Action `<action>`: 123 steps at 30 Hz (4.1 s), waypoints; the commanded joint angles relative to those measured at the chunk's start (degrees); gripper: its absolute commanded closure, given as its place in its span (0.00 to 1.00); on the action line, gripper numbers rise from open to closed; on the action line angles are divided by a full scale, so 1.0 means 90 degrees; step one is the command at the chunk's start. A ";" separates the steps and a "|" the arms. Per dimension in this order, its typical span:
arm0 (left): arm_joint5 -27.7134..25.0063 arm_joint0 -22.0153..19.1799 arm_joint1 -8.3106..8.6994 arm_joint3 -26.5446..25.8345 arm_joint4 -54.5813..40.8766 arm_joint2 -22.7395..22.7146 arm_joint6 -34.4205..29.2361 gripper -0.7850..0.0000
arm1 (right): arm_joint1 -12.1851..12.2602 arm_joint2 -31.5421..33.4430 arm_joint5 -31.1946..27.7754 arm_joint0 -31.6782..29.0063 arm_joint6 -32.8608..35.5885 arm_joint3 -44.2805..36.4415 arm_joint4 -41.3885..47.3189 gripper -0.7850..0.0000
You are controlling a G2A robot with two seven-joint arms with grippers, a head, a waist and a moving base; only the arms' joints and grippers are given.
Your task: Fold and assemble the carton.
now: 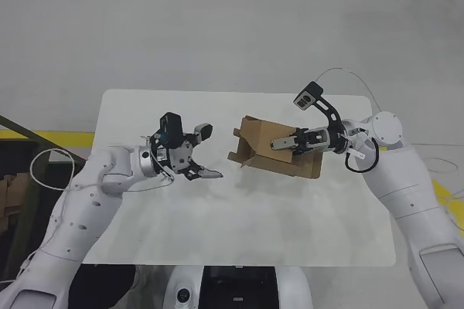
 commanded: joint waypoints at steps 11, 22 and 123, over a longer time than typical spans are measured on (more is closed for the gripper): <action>0.0000 -0.0602 0.0629 0.0257 0.0723 0.1586 0.1903 0.00 | 0.0028 0.0083 0.0135 -0.0195 -0.0334 -0.0311 -0.0176 1.00; 0.0000 -0.1429 0.1008 0.0313 0.1016 0.2787 0.2864 0.00 | 0.0009 0.0110 0.0171 -0.0277 -0.0324 -0.0447 -0.0236 1.00; 0.0000 -0.3846 0.1318 0.1019 -0.0435 0.5587 0.4210 0.66 | -0.0084 0.0224 0.0384 -0.0550 -0.0144 -0.1181 -0.0648 1.00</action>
